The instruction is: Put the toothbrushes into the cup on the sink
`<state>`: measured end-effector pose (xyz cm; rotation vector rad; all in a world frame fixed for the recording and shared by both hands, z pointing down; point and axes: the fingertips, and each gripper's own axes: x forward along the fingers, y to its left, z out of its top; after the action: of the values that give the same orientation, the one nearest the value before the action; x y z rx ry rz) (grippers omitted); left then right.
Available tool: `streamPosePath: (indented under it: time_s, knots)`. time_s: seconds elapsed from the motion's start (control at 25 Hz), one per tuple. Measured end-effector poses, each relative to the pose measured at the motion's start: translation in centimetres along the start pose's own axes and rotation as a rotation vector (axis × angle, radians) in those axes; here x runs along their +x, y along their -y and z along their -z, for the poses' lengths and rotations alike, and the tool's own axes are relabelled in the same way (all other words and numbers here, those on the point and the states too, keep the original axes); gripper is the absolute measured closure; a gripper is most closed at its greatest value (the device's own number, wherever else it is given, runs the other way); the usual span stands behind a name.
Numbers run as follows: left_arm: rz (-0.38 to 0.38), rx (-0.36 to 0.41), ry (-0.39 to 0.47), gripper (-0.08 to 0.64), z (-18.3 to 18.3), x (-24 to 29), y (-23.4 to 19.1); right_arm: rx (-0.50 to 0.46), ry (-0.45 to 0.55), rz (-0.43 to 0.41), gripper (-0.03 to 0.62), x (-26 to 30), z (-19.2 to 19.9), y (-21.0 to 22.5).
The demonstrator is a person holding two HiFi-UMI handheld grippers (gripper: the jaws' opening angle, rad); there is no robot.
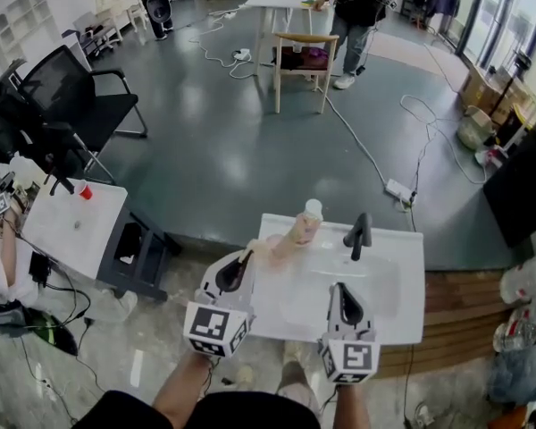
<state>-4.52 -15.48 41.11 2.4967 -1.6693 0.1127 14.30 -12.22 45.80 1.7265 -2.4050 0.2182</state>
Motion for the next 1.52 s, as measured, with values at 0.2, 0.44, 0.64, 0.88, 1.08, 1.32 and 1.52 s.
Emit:
streamPosePath:
  time_s: [0.2, 0.44, 0.64, 0.88, 1.08, 1.32, 1.52]
  knots:
    - [-0.014, -0.018, -0.036, 0.555, 2.1, 2.5, -0.5, 0.010, -0.008, -0.010, 0.594, 2.1, 1.1, 1.3]
    - [-0.036, -0.032, -0.081, 0.555, 4.7, 5.2, -1.3, 0.019, -0.047, -0.025, 0.594, 4.3, 3.0, 2.5]
    - [-0.052, -0.049, -0.122, 0.555, 7.1, 6.7, -1.5, 0.043, -0.070, -0.038, 0.594, 5.2, 5.2, 3.4]
    - [-0.071, -0.064, -0.159, 0.555, 9.3, 8.0, -1.9, 0.050, -0.097, -0.042, 0.594, 6.3, 6.2, 4.1]
    - [-0.093, -0.080, -0.186, 0.555, 10.6, 9.2, -2.3, 0.050, -0.159, -0.062, 0.594, 7.1, 7.9, 4.7]
    - [-0.113, -0.093, -0.211, 0.555, 12.4, 10.3, -2.5, 0.068, -0.152, -0.083, 0.594, 8.4, 8.6, 5.1]
    - [-0.121, -0.103, -0.231, 0.555, 13.4, 11.0, -2.7, 0.070, -0.169, -0.099, 0.594, 8.8, 10.0, 5.4]
